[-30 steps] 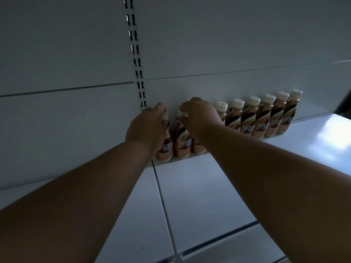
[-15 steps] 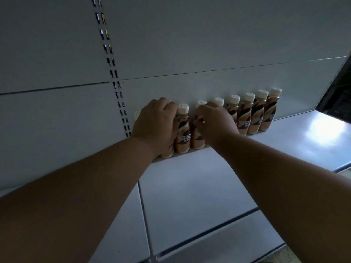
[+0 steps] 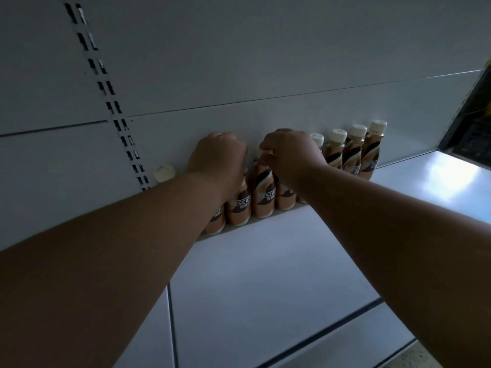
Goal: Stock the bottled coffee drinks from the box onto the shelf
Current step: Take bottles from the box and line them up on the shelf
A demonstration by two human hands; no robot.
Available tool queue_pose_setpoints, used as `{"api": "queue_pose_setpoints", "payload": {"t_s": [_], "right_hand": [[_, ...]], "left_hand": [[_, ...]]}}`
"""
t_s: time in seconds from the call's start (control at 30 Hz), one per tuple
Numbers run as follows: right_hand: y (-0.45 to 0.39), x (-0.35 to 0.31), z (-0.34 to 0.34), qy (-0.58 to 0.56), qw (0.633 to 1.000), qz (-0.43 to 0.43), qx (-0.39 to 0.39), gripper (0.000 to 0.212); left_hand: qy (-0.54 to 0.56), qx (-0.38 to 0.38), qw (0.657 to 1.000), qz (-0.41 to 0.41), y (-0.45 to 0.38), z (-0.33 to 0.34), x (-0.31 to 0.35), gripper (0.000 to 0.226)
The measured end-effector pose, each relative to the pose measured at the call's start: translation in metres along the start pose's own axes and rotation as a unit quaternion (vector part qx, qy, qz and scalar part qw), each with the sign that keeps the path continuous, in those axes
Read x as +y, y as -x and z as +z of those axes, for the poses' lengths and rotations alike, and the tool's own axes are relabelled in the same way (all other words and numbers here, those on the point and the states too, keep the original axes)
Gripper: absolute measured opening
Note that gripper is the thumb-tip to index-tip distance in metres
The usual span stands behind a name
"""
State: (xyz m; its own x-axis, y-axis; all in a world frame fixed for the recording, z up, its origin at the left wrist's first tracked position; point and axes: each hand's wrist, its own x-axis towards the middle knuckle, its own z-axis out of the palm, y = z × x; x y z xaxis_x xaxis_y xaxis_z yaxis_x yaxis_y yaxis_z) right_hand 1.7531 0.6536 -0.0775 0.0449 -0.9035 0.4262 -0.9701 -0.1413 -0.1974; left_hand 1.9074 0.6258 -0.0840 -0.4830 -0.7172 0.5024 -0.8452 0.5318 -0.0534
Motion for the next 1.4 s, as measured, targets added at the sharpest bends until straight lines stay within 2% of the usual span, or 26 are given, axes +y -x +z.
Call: {"api": "queue_pose_setpoints", "payload": {"t_s": [0.37,0.5,0.57,0.67,0.8,1.0,1.17,1.27,1.4], "right_hand": [[-0.007,-0.003,0.002,-0.011,1.0,0.028,0.005,0.022],[-0.002,0.006,-0.008,-0.03,0.999,0.012,-0.017,0.031],[0.007,0.016,-0.016,-0.061,0.998,0.012,0.009,0.037],[0.02,0.032,-0.025,-0.06,0.994,0.003,0.088,0.029],[0.023,0.051,-0.031,-0.06,0.991,0.034,0.111,0.023],[0.023,0.087,-0.024,-0.033,0.994,0.063,0.088,0.025],[0.01,0.099,-0.024,0.014,0.999,0.031,0.033,0.037],[0.004,0.097,-0.025,0.04,0.999,0.012,0.007,0.031],[-0.003,0.097,-0.021,0.067,0.997,0.019,0.017,0.022]], "left_hand": [[0.008,0.004,1.0,-0.001,-0.001,0.0,-0.001,0.018],[0.023,0.01,1.0,0.0,0.003,0.003,-0.001,0.018],[0.021,0.025,0.999,0.009,0.005,0.001,0.001,0.021],[-0.019,0.05,0.997,0.052,0.0,-0.003,0.01,0.027],[0.017,0.073,0.994,0.083,-0.012,-0.003,0.035,0.03],[0.014,0.047,0.997,0.063,-0.041,0.012,0.067,0.033],[0.04,0.003,0.998,0.054,-0.064,0.022,0.072,0.029],[0.031,-0.002,0.998,0.05,-0.069,0.025,0.073,0.02],[0.024,0.012,0.998,0.057,-0.07,0.028,0.072,0.017]]}}
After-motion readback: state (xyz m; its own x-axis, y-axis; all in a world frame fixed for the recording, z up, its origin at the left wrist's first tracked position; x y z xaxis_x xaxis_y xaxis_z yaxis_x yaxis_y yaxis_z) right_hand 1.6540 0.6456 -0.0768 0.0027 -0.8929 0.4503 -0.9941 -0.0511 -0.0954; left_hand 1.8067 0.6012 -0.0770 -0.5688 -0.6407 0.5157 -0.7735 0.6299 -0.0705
